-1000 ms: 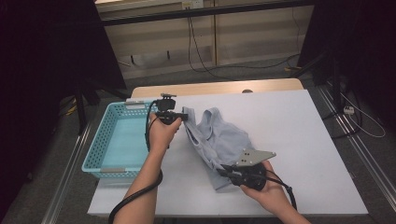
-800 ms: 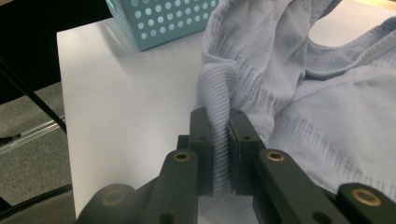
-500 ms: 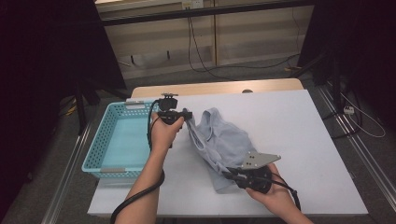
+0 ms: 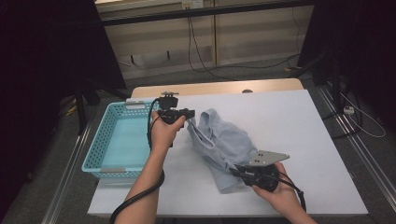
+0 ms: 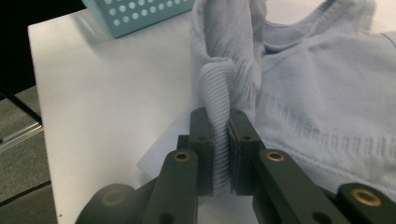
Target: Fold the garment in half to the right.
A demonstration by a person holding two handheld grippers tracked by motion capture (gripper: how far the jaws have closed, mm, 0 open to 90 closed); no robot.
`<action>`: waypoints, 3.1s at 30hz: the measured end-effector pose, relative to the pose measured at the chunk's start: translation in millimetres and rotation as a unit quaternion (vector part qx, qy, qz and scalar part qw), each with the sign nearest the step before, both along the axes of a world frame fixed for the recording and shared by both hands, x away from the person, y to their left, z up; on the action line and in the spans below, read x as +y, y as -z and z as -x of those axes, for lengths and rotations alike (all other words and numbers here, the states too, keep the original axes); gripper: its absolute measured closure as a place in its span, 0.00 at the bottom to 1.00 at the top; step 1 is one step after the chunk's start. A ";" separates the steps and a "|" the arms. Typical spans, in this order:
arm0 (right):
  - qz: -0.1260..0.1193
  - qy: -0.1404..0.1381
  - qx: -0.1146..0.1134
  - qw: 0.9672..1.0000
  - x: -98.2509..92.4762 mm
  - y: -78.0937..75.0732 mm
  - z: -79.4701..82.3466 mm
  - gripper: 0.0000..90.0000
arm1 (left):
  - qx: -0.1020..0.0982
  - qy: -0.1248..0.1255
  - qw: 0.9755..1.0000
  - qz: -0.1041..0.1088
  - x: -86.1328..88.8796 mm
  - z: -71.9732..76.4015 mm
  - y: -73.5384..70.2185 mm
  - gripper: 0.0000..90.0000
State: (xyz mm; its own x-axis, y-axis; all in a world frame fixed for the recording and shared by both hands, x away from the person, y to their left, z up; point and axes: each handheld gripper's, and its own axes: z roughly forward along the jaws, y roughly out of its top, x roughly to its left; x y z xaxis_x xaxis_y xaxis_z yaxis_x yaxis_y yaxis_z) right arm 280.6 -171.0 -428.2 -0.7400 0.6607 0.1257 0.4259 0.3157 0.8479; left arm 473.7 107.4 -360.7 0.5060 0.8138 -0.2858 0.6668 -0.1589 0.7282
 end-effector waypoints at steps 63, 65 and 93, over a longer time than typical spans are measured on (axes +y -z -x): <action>0.039 0.132 0.015 0.990 -36.8 13.6 -17.3 0.82 | -0.004 0.018 0.999 -0.029 3.0 46.5 47.1 0.21; 0.043 0.131 0.013 0.990 -36.6 13.4 -17.4 0.80 | -0.001 0.017 0.999 -0.028 3.6 45.4 48.8 0.21; 0.042 0.153 -0.012 0.987 -42.8 -4.6 -30.0 0.42 | -0.005 0.027 0.999 -0.044 -5.7 47.9 53.5 0.20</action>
State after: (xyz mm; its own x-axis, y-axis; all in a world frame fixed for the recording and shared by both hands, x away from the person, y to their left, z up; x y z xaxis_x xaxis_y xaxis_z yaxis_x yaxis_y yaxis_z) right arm 310.7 -213.8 -423.6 -0.5061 0.8612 0.0461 0.4929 0.2450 0.8349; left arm 425.8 101.7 -414.1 0.5526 0.8070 -0.2084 0.6481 -0.2589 0.7162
